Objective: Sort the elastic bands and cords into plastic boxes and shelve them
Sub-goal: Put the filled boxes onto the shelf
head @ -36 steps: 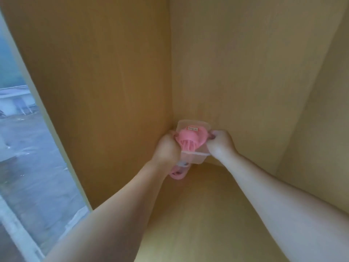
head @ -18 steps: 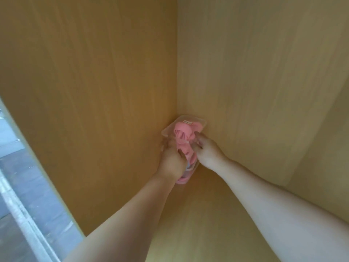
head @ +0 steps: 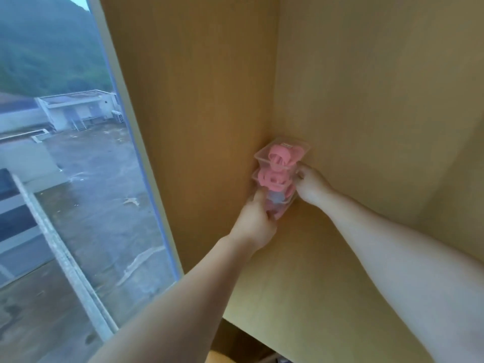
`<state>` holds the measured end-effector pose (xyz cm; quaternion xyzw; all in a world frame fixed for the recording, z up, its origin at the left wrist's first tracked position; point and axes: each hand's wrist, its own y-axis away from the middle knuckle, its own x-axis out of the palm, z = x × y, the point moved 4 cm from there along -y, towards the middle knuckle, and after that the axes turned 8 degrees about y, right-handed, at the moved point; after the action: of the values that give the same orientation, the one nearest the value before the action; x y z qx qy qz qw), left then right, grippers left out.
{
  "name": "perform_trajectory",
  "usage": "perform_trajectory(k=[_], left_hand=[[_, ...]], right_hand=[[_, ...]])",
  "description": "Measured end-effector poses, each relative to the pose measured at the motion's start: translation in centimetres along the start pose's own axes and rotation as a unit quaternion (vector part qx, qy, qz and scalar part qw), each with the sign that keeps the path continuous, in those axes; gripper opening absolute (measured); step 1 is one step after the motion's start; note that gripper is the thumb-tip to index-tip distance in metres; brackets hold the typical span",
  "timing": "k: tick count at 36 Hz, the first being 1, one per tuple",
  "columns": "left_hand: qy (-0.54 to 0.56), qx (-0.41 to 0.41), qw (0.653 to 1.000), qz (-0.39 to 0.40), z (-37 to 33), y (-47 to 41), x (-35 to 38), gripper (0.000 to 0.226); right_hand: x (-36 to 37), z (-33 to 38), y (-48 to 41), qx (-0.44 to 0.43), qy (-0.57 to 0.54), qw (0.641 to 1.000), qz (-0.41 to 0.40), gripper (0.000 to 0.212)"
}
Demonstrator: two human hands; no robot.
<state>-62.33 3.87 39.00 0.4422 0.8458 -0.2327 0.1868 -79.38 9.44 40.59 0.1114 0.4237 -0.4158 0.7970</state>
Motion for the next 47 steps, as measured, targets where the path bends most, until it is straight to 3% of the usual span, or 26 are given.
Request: perform_trajectory(k=[6,12,18,21,27,32,37,43,47], left_hand=[[-0.050,-0.029,0.998,-0.001,1.7,2.5,-1.2,0.060],[-0.076,-0.017,0.997,-0.002,2.8,3.1,-1.1,0.059],[-0.059,-0.010,0.997,-0.049,4.1,8.4,-3.1,0.062],[-0.020,-0.026,0.997,-0.070,6.4,13.5,-5.2,0.053],[0.000,-0.120,0.988,-0.102,15.1,27.4,-10.5,0.040],[-0.042,-0.242,0.965,-0.092,23.7,38.2,-15.5,0.037],[-0.093,-0.327,0.938,-0.065,30.8,44.5,-18.8,0.040],[-0.144,-0.349,0.925,-0.032,38.1,47.4,-20.5,0.021],[-0.157,-0.379,0.912,-0.005,42.6,48.4,-20.2,0.041]], right_hand=[[0.3,1.4,0.2,0.015,0.032,0.999,0.007,0.052],[0.3,2.6,2.0,-0.033,0.054,0.998,-0.012,0.056],[1.1,5.8,9.5,-0.119,-0.024,0.984,-0.133,0.043],[4.2,7.6,15.2,-0.157,-0.069,0.977,-0.125,0.035],[15.5,10.2,28.1,-0.177,-0.090,0.980,0.033,0.030],[27.1,10.8,35.8,-0.066,-0.063,0.975,0.203,0.036],[36.8,11.7,40.8,0.039,-0.013,0.940,0.339,0.052],[45.8,14.0,44.7,0.069,0.047,0.902,0.424,0.064],[50.3,14.9,47.2,0.090,0.052,0.887,0.449,0.066]])
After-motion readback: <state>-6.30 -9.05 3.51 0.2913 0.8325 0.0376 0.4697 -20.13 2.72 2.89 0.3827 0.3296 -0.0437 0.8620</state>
